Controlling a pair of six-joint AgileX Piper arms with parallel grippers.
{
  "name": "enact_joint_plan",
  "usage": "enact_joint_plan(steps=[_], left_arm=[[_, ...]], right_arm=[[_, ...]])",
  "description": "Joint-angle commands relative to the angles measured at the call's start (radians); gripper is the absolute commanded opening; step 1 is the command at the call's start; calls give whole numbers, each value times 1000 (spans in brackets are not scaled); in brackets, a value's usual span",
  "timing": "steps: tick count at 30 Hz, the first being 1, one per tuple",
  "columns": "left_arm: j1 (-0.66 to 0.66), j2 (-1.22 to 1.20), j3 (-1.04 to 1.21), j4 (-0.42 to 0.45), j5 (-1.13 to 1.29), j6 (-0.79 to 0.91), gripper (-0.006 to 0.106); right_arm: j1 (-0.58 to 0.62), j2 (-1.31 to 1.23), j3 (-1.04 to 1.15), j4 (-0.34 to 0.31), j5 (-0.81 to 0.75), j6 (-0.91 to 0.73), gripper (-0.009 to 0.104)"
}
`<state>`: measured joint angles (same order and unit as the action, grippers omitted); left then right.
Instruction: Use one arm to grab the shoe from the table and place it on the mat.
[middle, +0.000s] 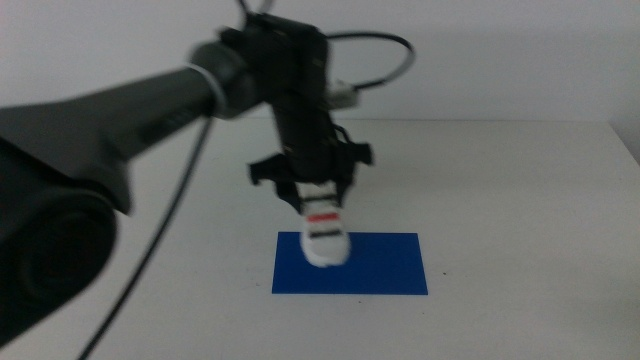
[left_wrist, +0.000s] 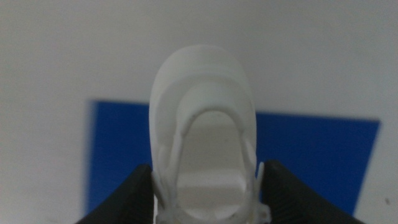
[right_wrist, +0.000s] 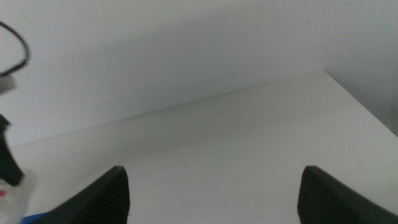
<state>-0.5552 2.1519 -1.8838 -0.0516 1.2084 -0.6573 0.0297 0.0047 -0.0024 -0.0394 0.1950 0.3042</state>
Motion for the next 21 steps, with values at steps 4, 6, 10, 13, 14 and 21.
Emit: enact_joint_plan(steps=[4,6,10,13,14,21], left_arm=[[-75,35,-32,14,13,5,6],[-77,35,-32,16,13,145,6],[-79,35,-32,-45,13,657,6],[-92,35,-32,-64,13,1136,6],[-96,35,-32,-71,13,1276,6],[-108,45,-32,-99,13,1602,6]], right_arm=[[2,-5,2,-9,-9,-4,79],[2,-5,2,-9,-9,-4,79],[2,-5,2,-9,-9,-4,79],[2,-5,2,-9,-9,-4,79],[2,-5,2,-9,-9,-4,79],[2,-5,2,-9,-9,-4,79]])
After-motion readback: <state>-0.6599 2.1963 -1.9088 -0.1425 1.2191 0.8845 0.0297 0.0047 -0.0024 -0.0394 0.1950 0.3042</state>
